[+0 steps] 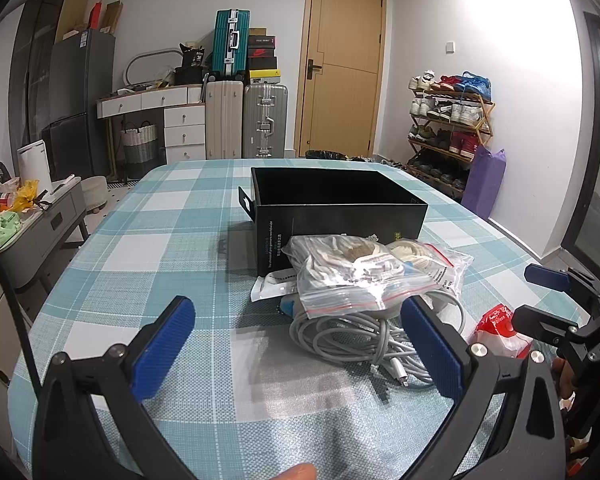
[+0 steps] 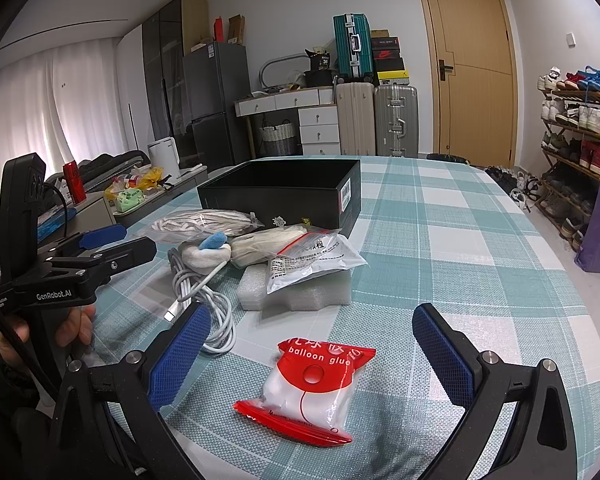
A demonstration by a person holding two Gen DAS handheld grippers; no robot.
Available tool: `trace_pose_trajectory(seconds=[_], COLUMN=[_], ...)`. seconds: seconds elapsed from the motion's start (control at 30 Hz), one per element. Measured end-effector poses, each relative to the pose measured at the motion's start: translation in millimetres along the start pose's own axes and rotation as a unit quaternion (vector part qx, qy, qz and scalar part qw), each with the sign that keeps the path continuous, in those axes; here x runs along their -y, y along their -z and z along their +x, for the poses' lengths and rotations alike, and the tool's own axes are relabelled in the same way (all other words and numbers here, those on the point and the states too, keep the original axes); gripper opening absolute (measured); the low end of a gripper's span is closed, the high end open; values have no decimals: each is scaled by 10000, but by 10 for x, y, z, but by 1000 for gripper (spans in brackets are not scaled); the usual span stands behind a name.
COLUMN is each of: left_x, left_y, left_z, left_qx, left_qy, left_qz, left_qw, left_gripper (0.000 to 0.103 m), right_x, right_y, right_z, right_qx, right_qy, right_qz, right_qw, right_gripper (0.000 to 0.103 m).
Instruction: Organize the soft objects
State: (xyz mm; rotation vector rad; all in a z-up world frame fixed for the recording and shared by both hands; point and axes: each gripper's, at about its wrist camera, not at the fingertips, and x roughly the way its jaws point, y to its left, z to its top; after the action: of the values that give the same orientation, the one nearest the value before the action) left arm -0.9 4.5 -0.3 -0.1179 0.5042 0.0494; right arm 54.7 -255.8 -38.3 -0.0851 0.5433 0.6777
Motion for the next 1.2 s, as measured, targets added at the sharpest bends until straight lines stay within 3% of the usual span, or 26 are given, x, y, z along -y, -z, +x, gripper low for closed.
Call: trace_pose_trajectory(seconds=[0.7, 0.93, 1.2], left_x=[-70, -79, 35], left_y=[-63, -123, -203], left_z=[1, -23, -24], left_qx=[45, 9, -71], left_qy=[107, 204, 113], left_qz=[-63, -172, -9], left_qw=[9999, 9996, 9999], left_gripper=[103, 103, 103], right_x=[9, 41, -26], right_y=[38, 85, 178], right_z=[-17, 63, 96], right_qx=[-215, -512, -612], right_qy=[168, 312, 382], right_qz=[57, 144, 4], right_qw=[9996, 9981, 9974], right_gripper=[103, 103, 100])
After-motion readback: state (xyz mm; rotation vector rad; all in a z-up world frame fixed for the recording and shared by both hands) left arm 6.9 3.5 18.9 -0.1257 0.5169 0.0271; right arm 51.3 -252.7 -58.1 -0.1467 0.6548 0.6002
